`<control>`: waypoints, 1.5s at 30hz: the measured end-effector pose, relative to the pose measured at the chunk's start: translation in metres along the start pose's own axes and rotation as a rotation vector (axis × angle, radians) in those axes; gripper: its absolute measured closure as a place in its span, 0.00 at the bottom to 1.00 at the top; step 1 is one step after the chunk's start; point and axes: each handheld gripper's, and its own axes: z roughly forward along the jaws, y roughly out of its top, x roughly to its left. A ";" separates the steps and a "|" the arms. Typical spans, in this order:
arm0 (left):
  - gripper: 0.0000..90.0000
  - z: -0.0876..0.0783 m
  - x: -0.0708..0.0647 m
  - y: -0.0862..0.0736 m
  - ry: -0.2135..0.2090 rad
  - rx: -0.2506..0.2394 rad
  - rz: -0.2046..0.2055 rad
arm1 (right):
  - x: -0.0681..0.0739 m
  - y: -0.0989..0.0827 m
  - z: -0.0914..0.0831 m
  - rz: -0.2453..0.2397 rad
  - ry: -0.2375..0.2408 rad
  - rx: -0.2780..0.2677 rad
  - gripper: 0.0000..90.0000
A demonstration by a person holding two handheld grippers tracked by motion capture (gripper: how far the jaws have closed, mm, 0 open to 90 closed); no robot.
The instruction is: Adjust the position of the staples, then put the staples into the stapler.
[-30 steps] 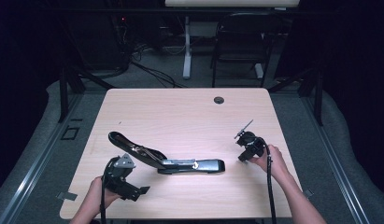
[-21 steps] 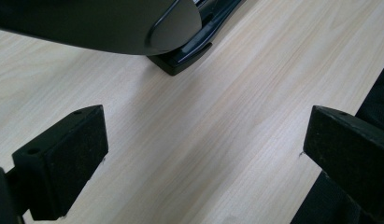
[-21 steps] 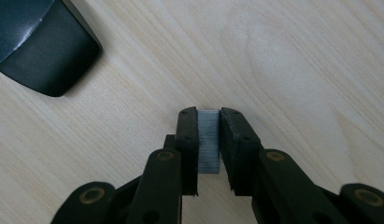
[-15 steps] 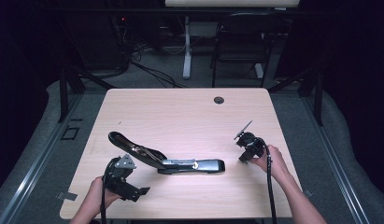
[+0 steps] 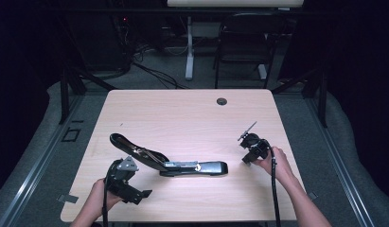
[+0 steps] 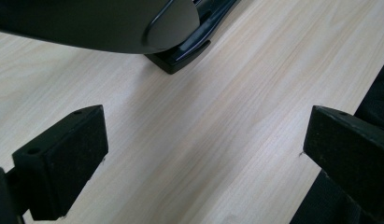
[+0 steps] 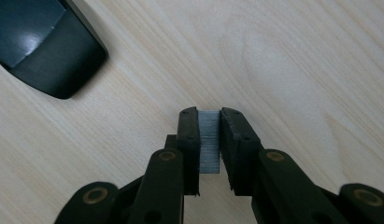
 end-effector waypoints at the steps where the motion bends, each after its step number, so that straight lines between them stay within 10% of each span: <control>1: 0.00 0.000 0.000 0.000 0.001 0.001 0.000 | 0.001 0.000 -0.002 -0.011 -0.009 -0.011 0.87; 45: 0.00 -0.001 0.019 -0.007 0.002 0.011 -0.144 | 0.032 0.014 -0.024 -0.164 0.041 -0.196 0.87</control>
